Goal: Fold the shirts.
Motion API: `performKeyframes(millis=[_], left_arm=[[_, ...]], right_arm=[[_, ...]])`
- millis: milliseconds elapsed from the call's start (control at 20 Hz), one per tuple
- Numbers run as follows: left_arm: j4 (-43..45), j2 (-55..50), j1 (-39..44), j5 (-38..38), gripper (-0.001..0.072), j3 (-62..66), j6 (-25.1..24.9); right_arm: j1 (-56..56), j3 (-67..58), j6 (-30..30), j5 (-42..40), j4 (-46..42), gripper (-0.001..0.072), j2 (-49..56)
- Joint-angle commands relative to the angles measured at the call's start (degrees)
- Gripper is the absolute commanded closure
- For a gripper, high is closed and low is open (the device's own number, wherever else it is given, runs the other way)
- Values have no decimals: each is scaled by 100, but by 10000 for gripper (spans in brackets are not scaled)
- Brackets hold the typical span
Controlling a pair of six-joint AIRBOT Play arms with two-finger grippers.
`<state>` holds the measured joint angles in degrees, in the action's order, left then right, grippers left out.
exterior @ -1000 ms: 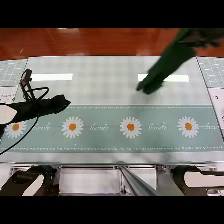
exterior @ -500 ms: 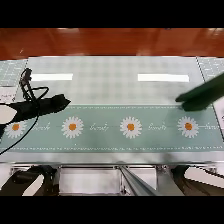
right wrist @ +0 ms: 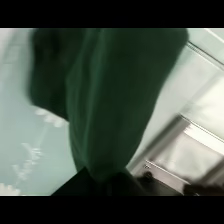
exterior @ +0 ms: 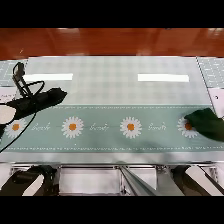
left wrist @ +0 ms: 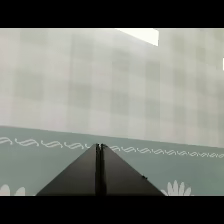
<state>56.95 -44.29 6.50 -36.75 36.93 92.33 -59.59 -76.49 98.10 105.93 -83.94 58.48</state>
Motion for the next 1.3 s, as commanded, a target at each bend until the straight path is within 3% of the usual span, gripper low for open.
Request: performKeyframes(millis=[0, 50, 100, 150, 350, 400, 450, 500, 600, 700, 800, 900, 1100, 1250], left_arm=[[2, -35, -4, 179, 683, 4, -94], [0, -74, 2, 168, 683, 4, -129], [0, -129, 4, 164, 683, 4, -173], [2, -201, 4, 166, 683, 4, -168], [4, -619, -101, 343, 683, 306, -343], [2, -776, -214, 354, 683, 627, -417], [2, -940, -299, 352, 683, 1003, -531], [2, -1130, -374, 278, 683, 1478, -691], [-2, -1600, -389, -245, 683, 2559, -872], [7, -2179, -219, -975, 684, 3683, -988], [398, -2791, 111, -1668, 684, 4522, -1176], [1169, -3318, 474, -2352, 684, 4763, -636], [1980, -4052, 754, -3550, 683, 4688, -15], [1982, -4177, 745, -3633, 683, 4690, 166]], right_arm=[[-691, 1075, -337, 92, -1276, 687, -420], [-841, 1259, -256, 94, -1631, 620, -457], [-935, 1386, -190, 92, -1779, 421, -479], [-962, 1451, -192, 85, -1768, 293, -476], [-957, 1368, -177, -9, -1410, 319, -472], [-957, 1231, -177, -114, -984, 442, -446], [-955, 1036, -214, -254, -382, 632, -389], [-837, 811, -415, -463, 374, 687, -317], [-9, 369, -568, -981, 1252, 687, -101], [1534, -66, -678, -1757, 1646, 687, 195], [3458, -400, -728, -2680, 1578, 687, 555], [5171, -553, -623, -3268, 925, 687, 1047], [6859, -564, -61, -2835, -920, 687, 2256], [6957, -564, 68, -2763, -752, 687, 2636]])
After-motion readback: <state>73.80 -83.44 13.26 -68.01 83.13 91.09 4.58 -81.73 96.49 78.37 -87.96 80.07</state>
